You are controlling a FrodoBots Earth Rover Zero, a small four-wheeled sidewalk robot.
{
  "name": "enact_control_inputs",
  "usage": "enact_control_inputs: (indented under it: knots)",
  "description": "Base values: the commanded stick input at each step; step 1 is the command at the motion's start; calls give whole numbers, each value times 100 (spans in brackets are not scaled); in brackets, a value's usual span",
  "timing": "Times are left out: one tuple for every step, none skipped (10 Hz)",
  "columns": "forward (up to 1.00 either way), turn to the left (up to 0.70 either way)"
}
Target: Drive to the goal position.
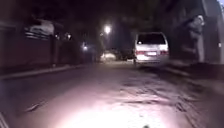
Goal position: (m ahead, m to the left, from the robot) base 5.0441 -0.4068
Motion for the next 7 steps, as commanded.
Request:
enact_control_inputs:
  knots:
    - [70,0]
    - [70,0]
    - [70,0]
    - [70,0]
    - [70,0]
    - [70,0]
    - [70,0]
